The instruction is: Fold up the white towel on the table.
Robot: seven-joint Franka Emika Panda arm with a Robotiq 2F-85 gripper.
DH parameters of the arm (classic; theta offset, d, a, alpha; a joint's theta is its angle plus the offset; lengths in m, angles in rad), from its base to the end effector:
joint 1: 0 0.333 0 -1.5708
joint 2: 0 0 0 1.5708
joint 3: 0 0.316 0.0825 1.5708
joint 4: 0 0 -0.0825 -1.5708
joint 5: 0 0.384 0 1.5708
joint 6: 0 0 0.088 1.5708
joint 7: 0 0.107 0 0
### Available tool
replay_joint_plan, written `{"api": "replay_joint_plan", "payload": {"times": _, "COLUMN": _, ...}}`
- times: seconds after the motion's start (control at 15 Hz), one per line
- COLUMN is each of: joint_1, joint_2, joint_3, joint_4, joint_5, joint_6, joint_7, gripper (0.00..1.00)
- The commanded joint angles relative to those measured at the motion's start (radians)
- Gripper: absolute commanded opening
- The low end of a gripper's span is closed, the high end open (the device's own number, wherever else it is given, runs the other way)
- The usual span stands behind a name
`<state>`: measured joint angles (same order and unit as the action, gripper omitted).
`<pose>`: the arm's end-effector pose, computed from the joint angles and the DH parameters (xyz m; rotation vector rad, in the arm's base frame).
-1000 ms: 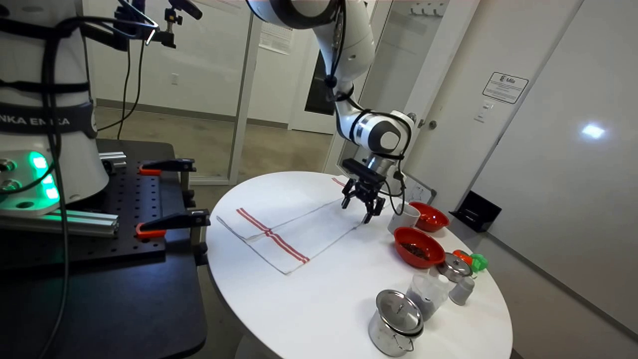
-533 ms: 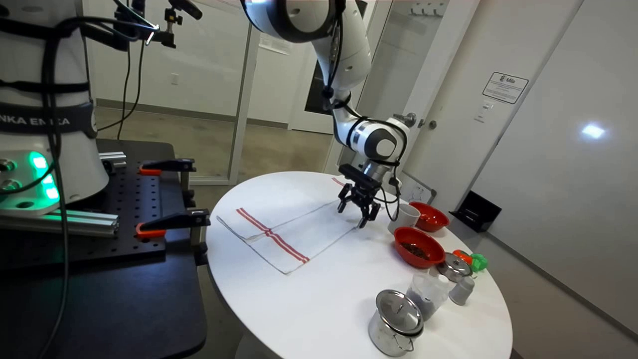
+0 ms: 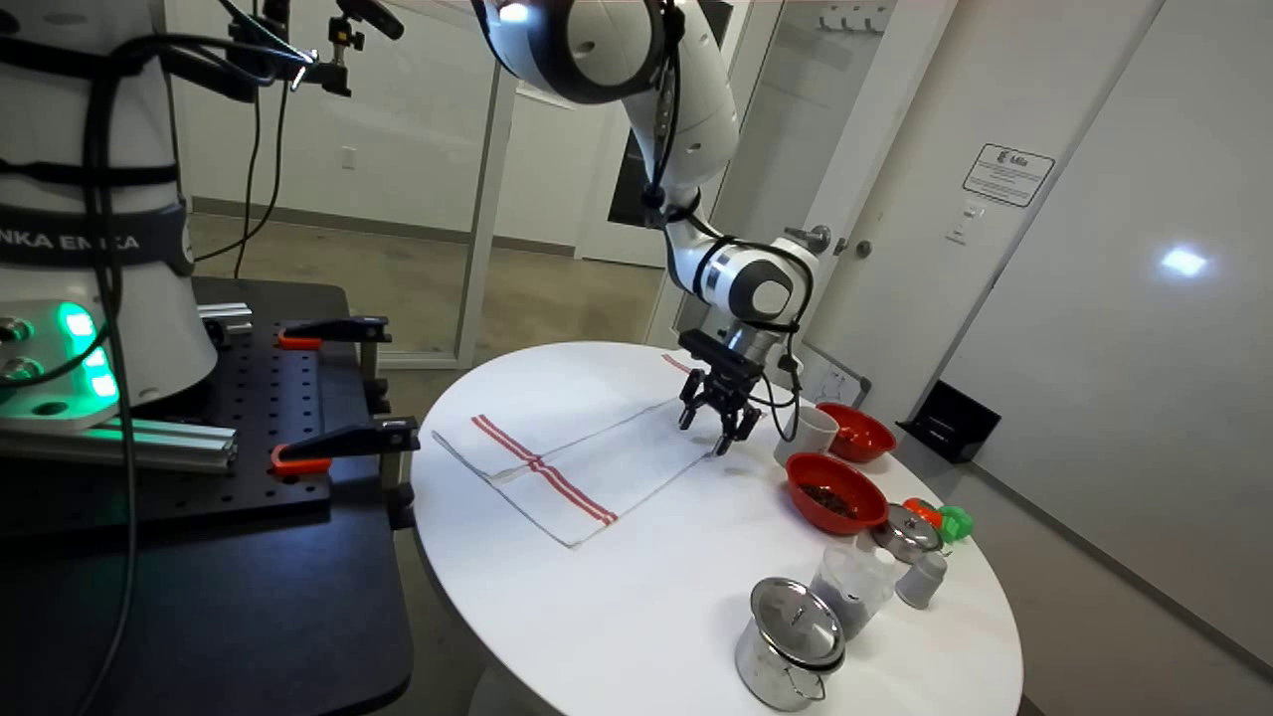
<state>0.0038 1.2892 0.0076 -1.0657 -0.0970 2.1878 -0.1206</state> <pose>0.7257 0.0031 0.0088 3.0594 0.2913 -0.2623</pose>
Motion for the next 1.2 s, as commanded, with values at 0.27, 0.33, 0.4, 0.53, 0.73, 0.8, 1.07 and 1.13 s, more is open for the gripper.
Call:
{"api": "replay_joint_plan", "payload": {"times": 0.27, "joint_1": -0.005, "joint_2": 0.035, "joint_3": 0.006, "joint_4": 0.079, "joint_5": 0.016, "joint_6": -0.038, "joint_7": -0.008, "gripper": 0.23}}
{"api": "replay_joint_plan", "payload": {"times": 0.33, "joint_1": -0.007, "joint_2": 0.036, "joint_3": 0.007, "joint_4": 0.079, "joint_5": 0.016, "joint_6": -0.038, "joint_7": -0.011, "gripper": 0.33}}
{"api": "replay_joint_plan", "payload": {"times": 0.4, "joint_1": -0.010, "joint_2": 0.041, "joint_3": 0.007, "joint_4": 0.080, "joint_5": 0.017, "joint_6": -0.038, "joint_7": -0.012, "gripper": 0.59}}
{"api": "replay_joint_plan", "payload": {"times": 0.53, "joint_1": -0.012, "joint_2": 0.051, "joint_3": 0.005, "joint_4": 0.088, "joint_5": 0.018, "joint_6": -0.044, "joint_7": -0.010, "gripper": 0.61}}
{"api": "replay_joint_plan", "payload": {"times": 0.73, "joint_1": -0.014, "joint_2": 0.064, "joint_3": 0.007, "joint_4": 0.097, "joint_5": 0.018, "joint_6": -0.047, "joint_7": -0.011, "gripper": 0.81}}
{"api": "replay_joint_plan", "payload": {"times": 0.8, "joint_1": -0.012, "joint_2": 0.065, "joint_3": 0.006, "joint_4": 0.097, "joint_5": 0.017, "joint_6": -0.046, "joint_7": -0.010, "gripper": 0.89}}
{"api": "replay_joint_plan", "payload": {"times": 1.07, "joint_1": -0.009, "joint_2": 0.070, "joint_3": 0.007, "joint_4": 0.108, "joint_5": 0.016, "joint_6": -0.045, "joint_7": -0.010, "gripper": 0.43}}
{"api": "replay_joint_plan", "payload": {"times": 1.13, "joint_1": -0.011, "joint_2": 0.070, "joint_3": 0.008, "joint_4": 0.110, "joint_5": 0.017, "joint_6": -0.043, "joint_7": -0.011, "gripper": 0.34}}
